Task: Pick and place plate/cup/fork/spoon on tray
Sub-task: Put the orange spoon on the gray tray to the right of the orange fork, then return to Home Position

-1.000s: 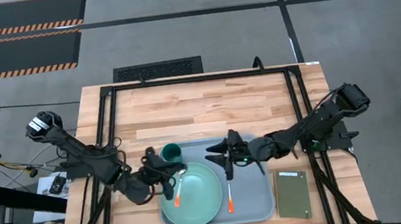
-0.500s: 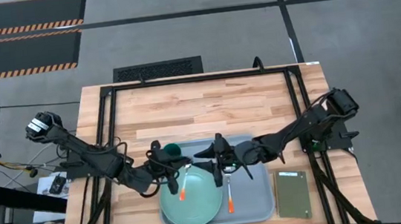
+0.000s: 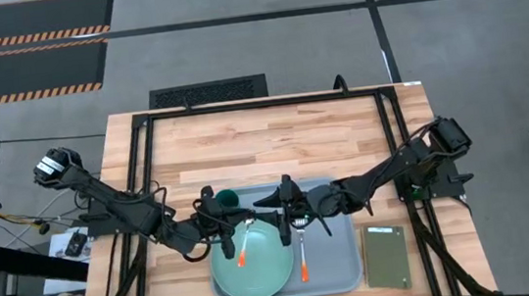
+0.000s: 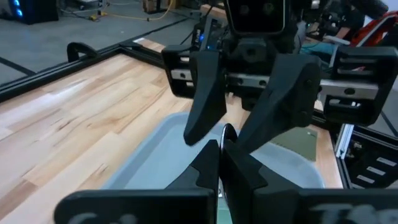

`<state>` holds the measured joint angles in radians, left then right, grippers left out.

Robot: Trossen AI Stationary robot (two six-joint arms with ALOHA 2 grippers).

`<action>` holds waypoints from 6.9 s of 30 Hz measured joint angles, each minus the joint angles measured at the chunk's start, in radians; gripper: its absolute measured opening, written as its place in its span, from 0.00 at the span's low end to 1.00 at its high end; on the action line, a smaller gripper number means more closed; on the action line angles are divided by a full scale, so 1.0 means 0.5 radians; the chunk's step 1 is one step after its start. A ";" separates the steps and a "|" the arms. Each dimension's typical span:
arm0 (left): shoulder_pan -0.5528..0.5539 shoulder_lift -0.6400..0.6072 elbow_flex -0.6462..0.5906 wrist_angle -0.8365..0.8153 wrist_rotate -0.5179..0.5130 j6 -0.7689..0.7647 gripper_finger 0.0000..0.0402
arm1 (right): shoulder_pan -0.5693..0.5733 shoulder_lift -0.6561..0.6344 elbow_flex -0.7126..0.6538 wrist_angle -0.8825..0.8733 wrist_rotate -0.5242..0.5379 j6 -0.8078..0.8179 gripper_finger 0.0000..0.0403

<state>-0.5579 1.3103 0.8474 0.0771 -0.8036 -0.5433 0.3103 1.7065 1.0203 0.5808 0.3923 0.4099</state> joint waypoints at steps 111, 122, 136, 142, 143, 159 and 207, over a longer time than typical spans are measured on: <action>-0.008 -0.067 0.000 -0.068 -0.015 -0.088 0.63 | 0.420 -0.392 -1.197 -0.337 0.007 1.640 0.18; -0.008 -0.067 0.000 -0.068 -0.016 -0.089 0.63 | 0.394 -0.392 -1.196 -0.336 0.035 1.640 0.31; -0.008 -0.118 -0.001 -0.086 0.065 -0.089 0.63 | 0.339 -0.577 -1.192 -0.337 -0.053 1.599 0.38; -0.008 -0.271 0.009 -0.080 0.075 -0.008 0.63 | 0.323 -0.968 -1.192 -0.330 0.001 1.361 0.37; -0.014 -0.317 0.020 -0.081 0.097 0.037 0.63 | 0.309 -1.049 -1.192 -0.321 0.008 1.322 0.37; -0.098 -1.204 0.057 -0.626 0.306 0.879 0.63 | 0.178 -2.305 -1.194 -0.444 -0.163 -0.135 0.37; 0.713 -2.610 -1.675 0.053 1.531 0.567 0.63 | -0.288 -3.405 -2.025 -0.845 -0.605 -0.454 0.37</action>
<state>-0.2015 0.0054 0.0097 0.1034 -0.0379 -0.2597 0.1661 0.0041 0.0078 0.1585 0.0899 0.1828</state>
